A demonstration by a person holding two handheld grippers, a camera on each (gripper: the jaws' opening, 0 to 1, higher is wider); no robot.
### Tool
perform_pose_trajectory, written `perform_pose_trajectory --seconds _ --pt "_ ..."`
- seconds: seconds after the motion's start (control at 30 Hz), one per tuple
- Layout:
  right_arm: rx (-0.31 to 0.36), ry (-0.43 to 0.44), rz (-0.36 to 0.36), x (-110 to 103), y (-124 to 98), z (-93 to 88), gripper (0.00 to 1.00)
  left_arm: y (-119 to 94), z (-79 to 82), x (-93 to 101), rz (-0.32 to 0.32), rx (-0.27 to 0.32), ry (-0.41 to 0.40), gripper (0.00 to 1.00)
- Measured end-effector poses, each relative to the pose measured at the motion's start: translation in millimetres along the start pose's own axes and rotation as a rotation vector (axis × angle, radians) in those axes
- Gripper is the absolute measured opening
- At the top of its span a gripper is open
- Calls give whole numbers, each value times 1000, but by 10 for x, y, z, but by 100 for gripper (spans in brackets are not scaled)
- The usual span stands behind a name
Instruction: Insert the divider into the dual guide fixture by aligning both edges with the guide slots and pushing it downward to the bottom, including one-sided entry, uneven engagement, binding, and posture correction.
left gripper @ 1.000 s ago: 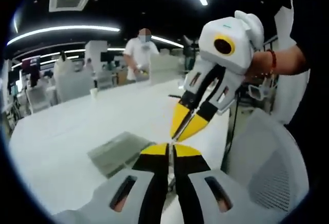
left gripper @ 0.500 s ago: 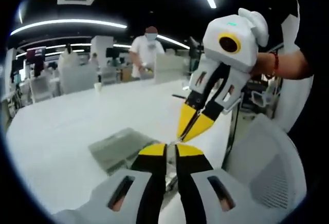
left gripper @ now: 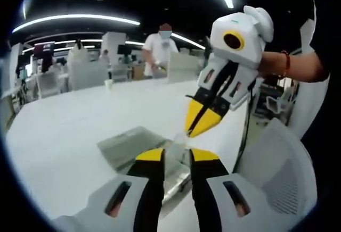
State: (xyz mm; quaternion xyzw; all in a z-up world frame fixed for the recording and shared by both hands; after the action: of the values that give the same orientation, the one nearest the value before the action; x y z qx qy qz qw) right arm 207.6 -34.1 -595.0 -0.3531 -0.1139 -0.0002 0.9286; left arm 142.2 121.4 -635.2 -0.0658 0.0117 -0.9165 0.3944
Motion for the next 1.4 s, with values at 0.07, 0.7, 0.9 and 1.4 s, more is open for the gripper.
perform_pose_trajectory --seconds 0.07,0.7,0.9,1.4 --pt "5 17 5 30 7 -12 0 -12 3 -9 10 3 2 20" --pt "20 126 31 239 75 -147 0 -85 0 -53 60 21 -20 39" --pt "17 138 42 270 120 -200 0 -105 -22 -67 72 7 -28 45" --pt "1 139 67 305 216 -340 0 -96 -34 -98 92 1 -33 58"
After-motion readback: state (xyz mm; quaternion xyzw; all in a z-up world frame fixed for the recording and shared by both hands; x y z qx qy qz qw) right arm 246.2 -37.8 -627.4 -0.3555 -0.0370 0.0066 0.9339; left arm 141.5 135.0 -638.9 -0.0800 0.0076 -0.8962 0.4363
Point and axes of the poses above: the point that each gripper's makers call its tool centre point, and the gripper's own axes: y roughly forward along the fingers, x roughly to its right, z roughly out of its top, the point moved 10 cm from there along -y, roughly backward along the fingers, and after that the axes turned 12 degrees about x, right-handed, at the moved point
